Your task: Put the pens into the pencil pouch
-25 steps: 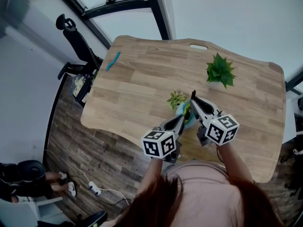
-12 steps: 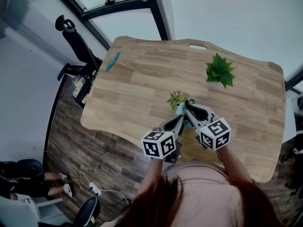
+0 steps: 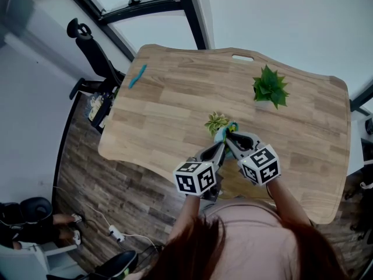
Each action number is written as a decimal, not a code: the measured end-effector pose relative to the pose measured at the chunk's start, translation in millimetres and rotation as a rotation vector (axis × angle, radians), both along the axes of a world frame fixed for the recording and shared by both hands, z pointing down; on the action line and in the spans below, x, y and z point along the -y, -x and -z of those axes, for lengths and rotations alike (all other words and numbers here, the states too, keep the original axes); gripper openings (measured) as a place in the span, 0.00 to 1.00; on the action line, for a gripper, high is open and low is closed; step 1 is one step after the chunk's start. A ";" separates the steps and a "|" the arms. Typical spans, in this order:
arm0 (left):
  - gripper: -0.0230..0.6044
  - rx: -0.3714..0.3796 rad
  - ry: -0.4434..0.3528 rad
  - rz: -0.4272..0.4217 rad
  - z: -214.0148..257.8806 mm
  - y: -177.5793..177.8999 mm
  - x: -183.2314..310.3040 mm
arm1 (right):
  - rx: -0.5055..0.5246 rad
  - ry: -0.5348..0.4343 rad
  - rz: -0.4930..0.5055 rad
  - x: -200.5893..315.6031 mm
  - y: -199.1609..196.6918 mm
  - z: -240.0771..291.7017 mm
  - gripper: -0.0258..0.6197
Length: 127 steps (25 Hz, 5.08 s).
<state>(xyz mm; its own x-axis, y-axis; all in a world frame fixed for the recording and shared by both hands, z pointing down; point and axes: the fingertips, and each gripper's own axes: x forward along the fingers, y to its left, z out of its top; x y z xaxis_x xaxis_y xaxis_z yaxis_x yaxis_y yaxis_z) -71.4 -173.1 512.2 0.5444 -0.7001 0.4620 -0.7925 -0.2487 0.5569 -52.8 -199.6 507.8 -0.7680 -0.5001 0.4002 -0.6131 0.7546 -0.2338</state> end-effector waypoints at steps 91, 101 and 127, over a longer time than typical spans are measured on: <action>0.04 0.329 -0.408 0.138 115.3 -28.9 -69.8 | 0.161 -0.299 -0.279 -67.6 -131.1 131.1 0.04; 0.04 0.338 -0.509 0.138 149.8 -5.5 -93.5 | 0.154 -0.323 -0.339 -96.8 -113.8 142.5 0.04; 0.04 0.336 -0.590 0.115 178.1 35.3 -204.9 | 0.117 -0.464 -0.460 -212.7 -95.3 183.8 0.04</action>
<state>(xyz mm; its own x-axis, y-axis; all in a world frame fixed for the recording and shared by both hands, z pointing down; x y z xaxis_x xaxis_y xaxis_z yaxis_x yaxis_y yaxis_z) -106.7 31.8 334.0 0.3456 -0.9311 0.1169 -0.9379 -0.3389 0.0737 42.5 13.1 324.0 -0.4604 -0.8877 -0.0085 -0.8871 0.4604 -0.0327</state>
